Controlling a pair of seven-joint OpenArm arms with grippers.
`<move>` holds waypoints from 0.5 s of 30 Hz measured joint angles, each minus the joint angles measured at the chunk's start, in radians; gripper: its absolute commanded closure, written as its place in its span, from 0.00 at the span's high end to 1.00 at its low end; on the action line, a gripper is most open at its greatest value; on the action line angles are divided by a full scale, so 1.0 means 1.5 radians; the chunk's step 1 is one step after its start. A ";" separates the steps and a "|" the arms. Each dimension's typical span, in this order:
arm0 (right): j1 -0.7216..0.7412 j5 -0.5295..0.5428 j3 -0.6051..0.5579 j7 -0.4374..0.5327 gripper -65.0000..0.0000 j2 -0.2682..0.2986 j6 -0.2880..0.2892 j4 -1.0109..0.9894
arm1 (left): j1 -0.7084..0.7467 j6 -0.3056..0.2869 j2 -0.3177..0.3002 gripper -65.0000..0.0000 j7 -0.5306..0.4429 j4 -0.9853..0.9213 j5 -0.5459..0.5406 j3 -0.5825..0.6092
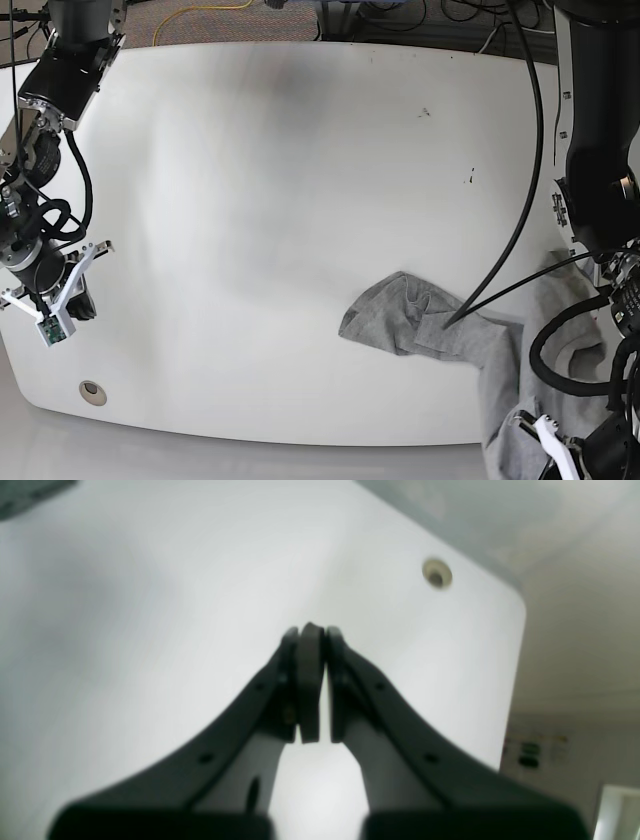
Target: Fold the T-shirt properly
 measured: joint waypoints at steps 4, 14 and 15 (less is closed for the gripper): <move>-0.020 0.007 0.009 0.004 0.03 -0.008 0.000 0.000 | -0.063 -0.005 0.039 0.00 -0.003 0.014 -0.005 0.040; -0.077 0.002 0.066 0.001 0.03 -0.029 0.000 0.022 | -0.197 -0.005 0.179 0.00 -0.005 -0.079 -0.008 0.072; -0.077 0.001 0.069 0.000 0.03 -0.028 0.000 0.022 | -0.213 -0.005 0.198 0.00 -0.004 -0.102 -0.006 0.069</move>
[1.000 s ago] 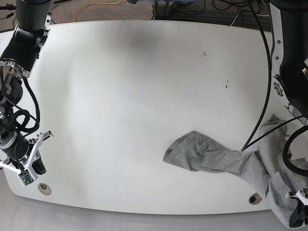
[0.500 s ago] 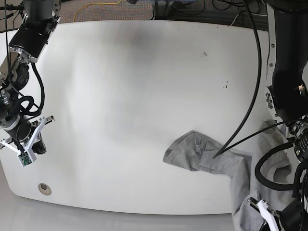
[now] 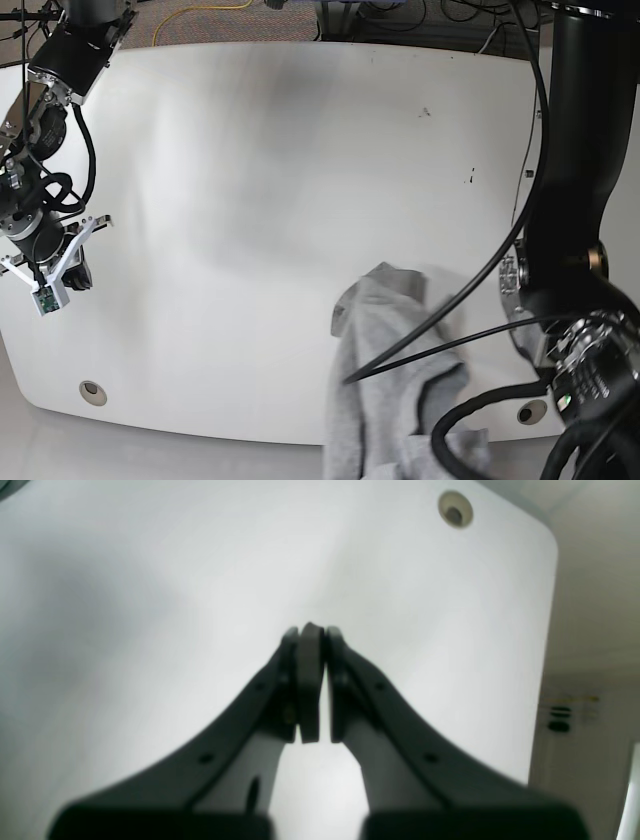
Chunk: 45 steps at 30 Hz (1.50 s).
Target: Fold the T-shirt properly
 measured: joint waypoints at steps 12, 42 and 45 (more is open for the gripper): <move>-0.016 0.003 0.030 0.001 0.03 -0.001 0.000 0.007 | -0.066 0.001 0.071 0.00 -0.007 -0.055 0.034 -0.062; -0.018 -0.050 0.023 0.005 0.04 -0.077 0.000 0.003 | 0.592 -0.002 -0.167 0.00 0.011 0.038 0.049 -0.179; -0.018 -0.075 0.023 0.005 0.04 -0.099 0.000 0.003 | 0.628 -0.001 -0.167 0.00 0.005 0.061 0.050 -0.207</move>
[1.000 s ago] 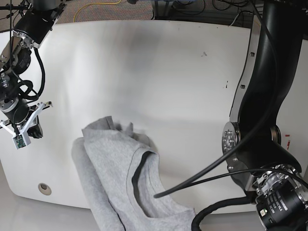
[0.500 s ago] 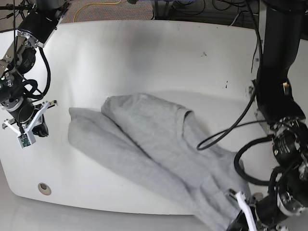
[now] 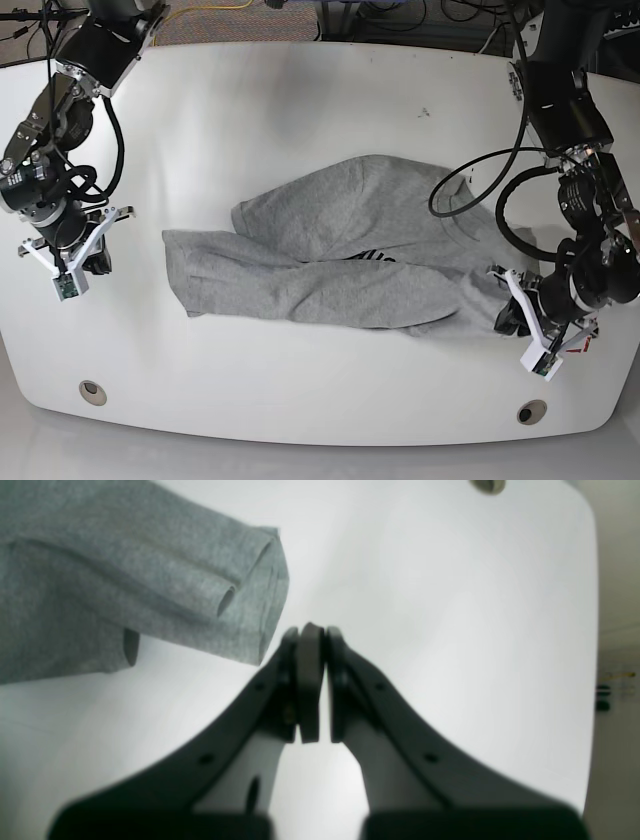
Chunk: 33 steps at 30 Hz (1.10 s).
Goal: Fold the T-shirt properly
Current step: 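Grasp the shirt's sleeve end with the right gripper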
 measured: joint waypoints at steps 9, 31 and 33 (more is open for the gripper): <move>-0.001 -0.041 -0.030 -0.002 0.04 -0.027 0.000 -0.001 | 0.074 -0.001 -0.004 0.00 -0.010 0.037 -0.007 -0.042; 0.089 -0.108 -0.058 0.080 0.78 -0.075 -0.002 -0.264 | 0.197 -0.001 -0.071 0.00 -0.022 0.034 -0.005 -0.117; 0.101 -0.109 -0.057 0.081 0.77 -0.077 -0.002 -0.287 | 0.204 -0.001 -0.071 0.00 -0.023 0.034 -0.005 -0.117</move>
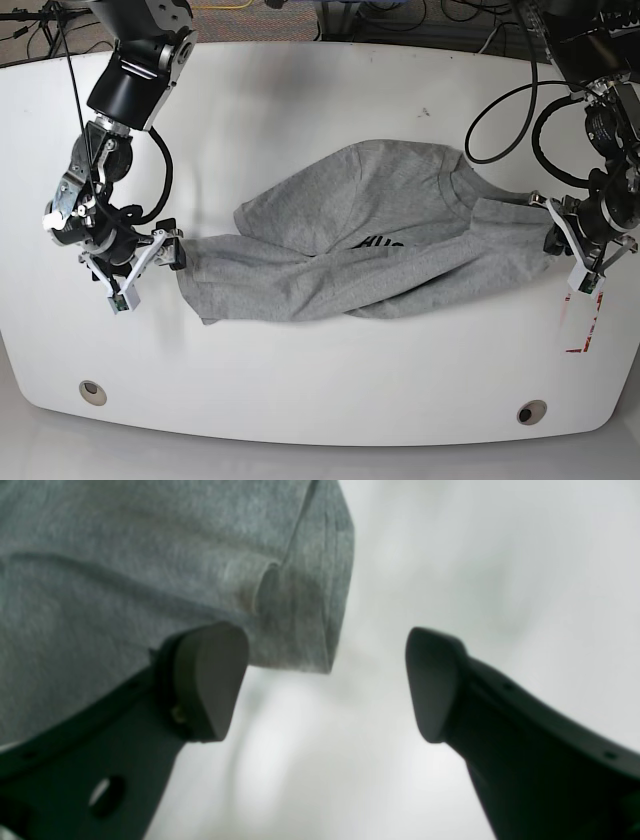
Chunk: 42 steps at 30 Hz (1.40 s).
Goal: Fold the T-shirt properly
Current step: 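Grasp the shirt's sleeve end with the right gripper, then lift the shirt with both grippers and pull it back toward the robot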
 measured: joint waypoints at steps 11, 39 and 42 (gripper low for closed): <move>0.046 0.029 0.006 0.022 0.77 -0.026 0.000 -0.067 | 0.025 0.000 0.001 0.00 0.001 0.000 0.001 0.000; 0.050 0.097 -0.001 0.143 0.77 -0.032 -0.001 -0.274 | 0.039 0.000 0.002 0.00 0.001 0.001 -0.002 0.000; 0.051 0.098 -0.001 0.145 0.68 -0.034 -0.001 -0.274 | 0.038 0.000 0.003 0.00 0.001 0.001 -0.003 0.000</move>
